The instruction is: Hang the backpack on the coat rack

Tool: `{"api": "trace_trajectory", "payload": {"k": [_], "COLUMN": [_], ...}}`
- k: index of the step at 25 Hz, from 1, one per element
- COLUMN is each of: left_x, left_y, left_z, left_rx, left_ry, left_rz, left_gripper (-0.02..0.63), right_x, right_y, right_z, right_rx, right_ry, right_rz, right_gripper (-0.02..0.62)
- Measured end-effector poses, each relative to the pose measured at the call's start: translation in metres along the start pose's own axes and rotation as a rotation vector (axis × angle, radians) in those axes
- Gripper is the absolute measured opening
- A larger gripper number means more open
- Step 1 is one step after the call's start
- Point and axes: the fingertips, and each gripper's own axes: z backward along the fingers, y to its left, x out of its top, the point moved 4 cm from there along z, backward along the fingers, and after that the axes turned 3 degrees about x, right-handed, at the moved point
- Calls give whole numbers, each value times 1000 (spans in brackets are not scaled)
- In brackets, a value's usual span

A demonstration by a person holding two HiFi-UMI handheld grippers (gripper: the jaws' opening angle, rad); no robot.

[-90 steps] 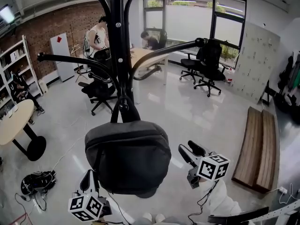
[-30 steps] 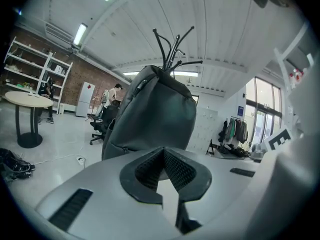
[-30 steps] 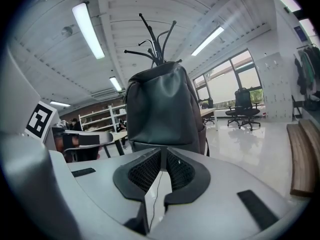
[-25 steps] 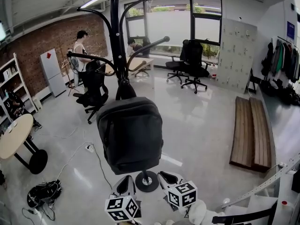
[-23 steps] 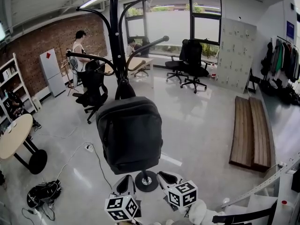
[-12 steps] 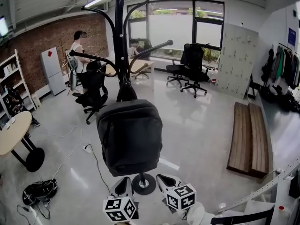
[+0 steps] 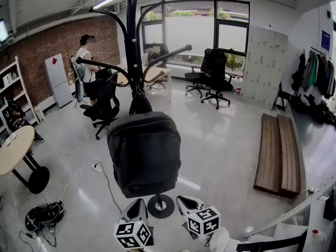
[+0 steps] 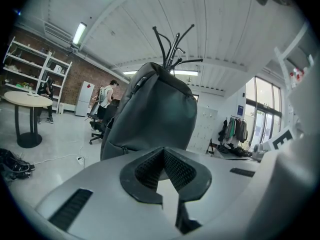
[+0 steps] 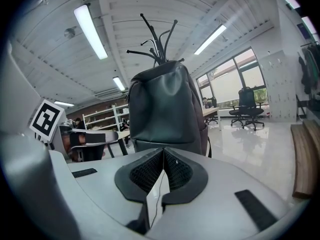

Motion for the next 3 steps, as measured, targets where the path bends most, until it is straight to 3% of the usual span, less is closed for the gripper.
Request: {"api": "trace_trajectory", "payload": {"k": [3], "left_x": [0], "left_y": [0], "left_z": [0], "left_rx": [-10], "left_ry": [-6], "left_rz": [5], "left_gripper": [3], "right_x": [-1], "right_y": [0], "right_z": [0], "right_rx": [6], "right_ry": [-3], "right_rz": [0], "right_gripper": [17]}}
